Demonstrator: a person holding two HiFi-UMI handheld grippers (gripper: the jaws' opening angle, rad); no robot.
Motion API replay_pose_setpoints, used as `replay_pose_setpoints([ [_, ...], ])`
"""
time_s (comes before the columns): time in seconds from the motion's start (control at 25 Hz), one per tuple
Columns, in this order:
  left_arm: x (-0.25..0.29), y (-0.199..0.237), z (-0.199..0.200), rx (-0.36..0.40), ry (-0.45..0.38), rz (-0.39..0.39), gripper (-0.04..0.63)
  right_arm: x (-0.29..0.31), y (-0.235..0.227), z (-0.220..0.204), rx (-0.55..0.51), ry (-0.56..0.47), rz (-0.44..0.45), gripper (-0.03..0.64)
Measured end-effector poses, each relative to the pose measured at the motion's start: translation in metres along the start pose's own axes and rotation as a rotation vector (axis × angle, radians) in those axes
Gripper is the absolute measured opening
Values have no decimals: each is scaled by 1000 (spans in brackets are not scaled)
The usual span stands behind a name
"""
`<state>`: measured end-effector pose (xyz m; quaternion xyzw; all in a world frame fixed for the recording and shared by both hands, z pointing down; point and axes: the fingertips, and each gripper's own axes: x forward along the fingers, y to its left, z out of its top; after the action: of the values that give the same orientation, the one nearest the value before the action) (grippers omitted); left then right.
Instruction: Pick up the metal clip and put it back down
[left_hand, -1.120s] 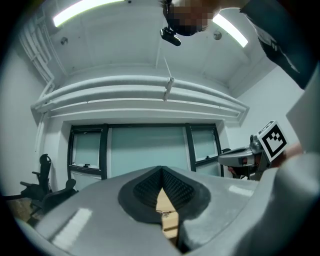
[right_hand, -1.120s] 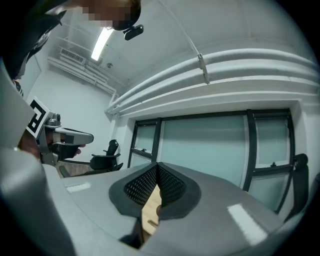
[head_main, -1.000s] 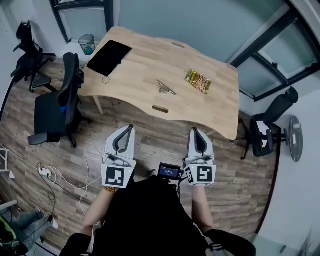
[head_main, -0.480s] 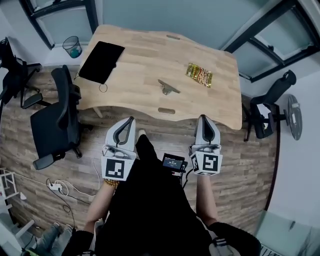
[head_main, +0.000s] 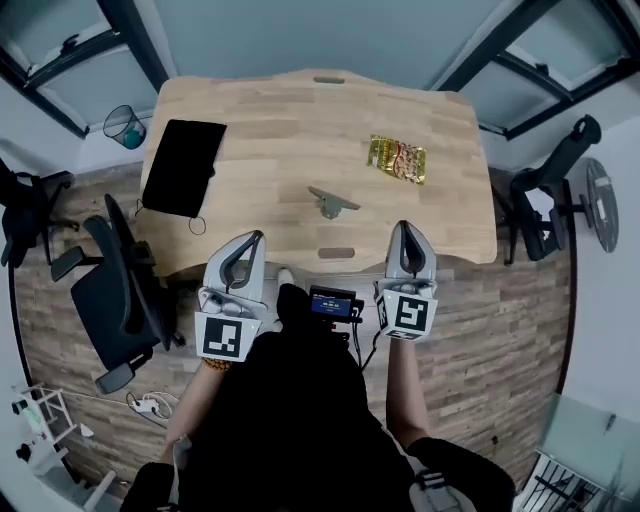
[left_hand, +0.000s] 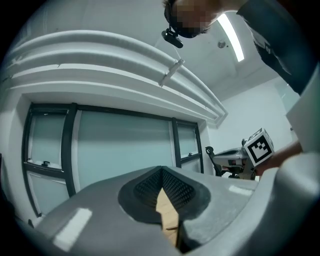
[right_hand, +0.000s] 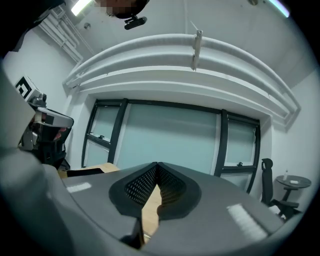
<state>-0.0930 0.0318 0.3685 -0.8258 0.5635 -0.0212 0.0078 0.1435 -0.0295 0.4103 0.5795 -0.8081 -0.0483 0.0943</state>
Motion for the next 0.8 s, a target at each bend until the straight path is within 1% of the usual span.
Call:
replay_pose_setpoints([
  [0.16, 38, 21, -3, 9, 24, -39, 0, 39, -7, -28, 48, 45, -57, 26],
  [0.28, 60, 34, -8, 11, 39, -65, 0, 64, -2, -60, 64, 109, -76, 35],
  [0.4, 76, 39, -15, 15, 58, -128, 0, 76, 8, -87, 71, 181, -89, 40],
  [0.56, 97, 46, -24, 17, 75, -211, 0, 90, 21, -117, 103, 230, -110, 51],
  [0.68, 103, 53, -26, 13, 80, -242, 0, 95, 30, -141, 137, 267, -131, 71],
  [0.8, 104, 62, -29, 14, 89, -254, 0, 100, 40, -165, 164, 306, -152, 97],
])
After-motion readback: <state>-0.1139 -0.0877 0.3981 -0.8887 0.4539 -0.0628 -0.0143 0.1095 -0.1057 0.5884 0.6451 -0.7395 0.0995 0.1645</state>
